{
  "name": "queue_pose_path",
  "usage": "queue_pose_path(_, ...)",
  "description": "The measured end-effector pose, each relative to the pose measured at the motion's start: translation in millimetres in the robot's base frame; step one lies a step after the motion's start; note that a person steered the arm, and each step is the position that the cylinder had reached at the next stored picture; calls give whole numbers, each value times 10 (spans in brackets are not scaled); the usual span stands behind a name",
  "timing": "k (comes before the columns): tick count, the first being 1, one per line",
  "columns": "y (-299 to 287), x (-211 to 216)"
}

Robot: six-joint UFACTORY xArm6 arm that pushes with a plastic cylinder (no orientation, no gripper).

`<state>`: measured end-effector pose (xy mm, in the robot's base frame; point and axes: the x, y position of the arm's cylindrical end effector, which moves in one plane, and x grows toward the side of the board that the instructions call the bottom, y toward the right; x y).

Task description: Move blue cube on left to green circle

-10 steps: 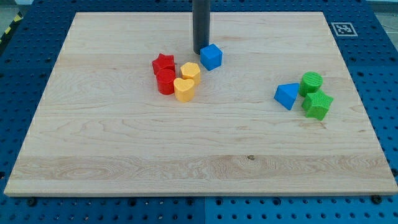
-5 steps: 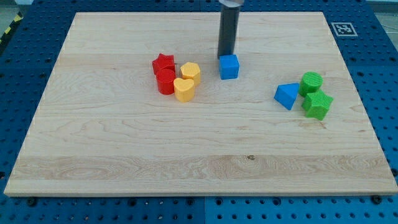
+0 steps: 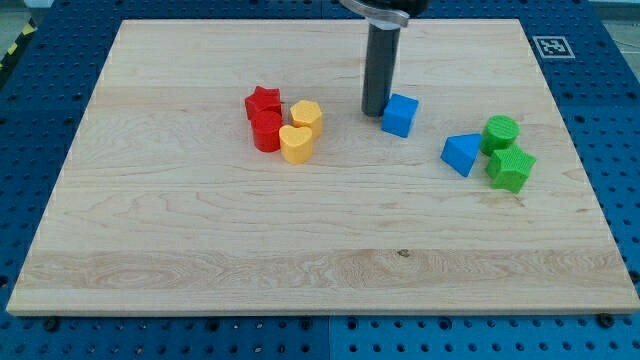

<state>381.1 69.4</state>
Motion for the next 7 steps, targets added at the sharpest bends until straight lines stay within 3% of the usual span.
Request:
queue_pose_path(2, 56, 130)
queue_pose_path(4, 498, 143)
queue_pose_path(6, 659, -16)
queue_pose_path(7, 804, 142)
